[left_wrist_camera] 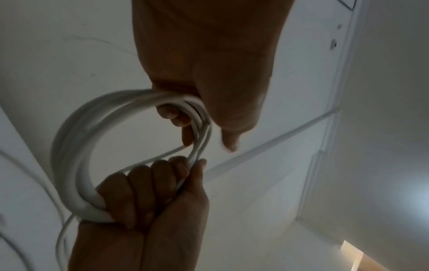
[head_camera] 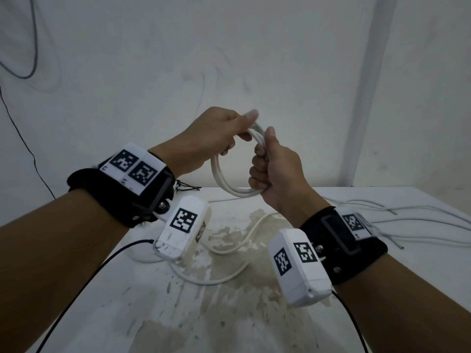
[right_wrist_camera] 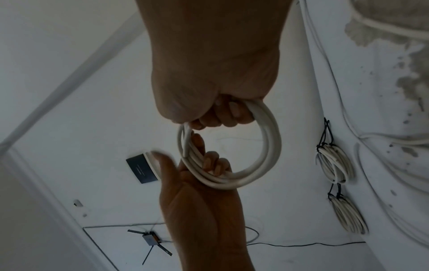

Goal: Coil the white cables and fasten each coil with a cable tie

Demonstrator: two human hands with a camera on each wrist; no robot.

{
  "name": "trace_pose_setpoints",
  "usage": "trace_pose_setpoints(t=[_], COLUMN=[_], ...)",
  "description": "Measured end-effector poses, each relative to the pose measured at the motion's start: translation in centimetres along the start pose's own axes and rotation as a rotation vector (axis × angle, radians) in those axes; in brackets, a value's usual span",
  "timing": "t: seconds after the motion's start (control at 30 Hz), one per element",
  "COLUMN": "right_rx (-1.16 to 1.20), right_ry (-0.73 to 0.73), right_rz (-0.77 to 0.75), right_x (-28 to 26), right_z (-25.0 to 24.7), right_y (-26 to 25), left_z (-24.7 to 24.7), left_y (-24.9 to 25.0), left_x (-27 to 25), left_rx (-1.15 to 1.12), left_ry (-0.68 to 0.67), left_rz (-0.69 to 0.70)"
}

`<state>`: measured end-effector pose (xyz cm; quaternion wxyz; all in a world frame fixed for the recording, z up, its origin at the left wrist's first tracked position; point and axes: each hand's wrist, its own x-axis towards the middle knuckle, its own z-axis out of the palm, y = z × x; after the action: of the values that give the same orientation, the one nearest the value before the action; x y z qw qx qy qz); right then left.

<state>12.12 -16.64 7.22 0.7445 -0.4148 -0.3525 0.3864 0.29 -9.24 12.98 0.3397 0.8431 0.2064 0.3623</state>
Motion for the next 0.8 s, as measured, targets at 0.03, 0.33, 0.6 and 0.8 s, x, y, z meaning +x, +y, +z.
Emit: trace_pose_setpoints(t=[0.03,0.33,0.6,0.8], right_rx=[-0.016,-0.248,-0.760,-0.345], right_ry=[-0.002,0.125,0.002,-0.036], right_rz=[-0.009,-0.157,-0.252,-0.011], right_x=[-0.1,-0.7,1.0,0.6], right_z=[0.2,0.9,-1.3,-1.9], right_y=[0.1,-0.5,-2.8,-4.6], left_z=[0.2,0.5,0.0,0.2], left_y=[-0.2,-1.1,-1.4,-1.2], left_x=[0.1,0.4,0.1,0.5], left_rx=[0.081,0.044,0.154,0.198], left_ry=[0.022,0.195,0.202,0.340], left_rz=[0.028,0.083,0.098,0.080])
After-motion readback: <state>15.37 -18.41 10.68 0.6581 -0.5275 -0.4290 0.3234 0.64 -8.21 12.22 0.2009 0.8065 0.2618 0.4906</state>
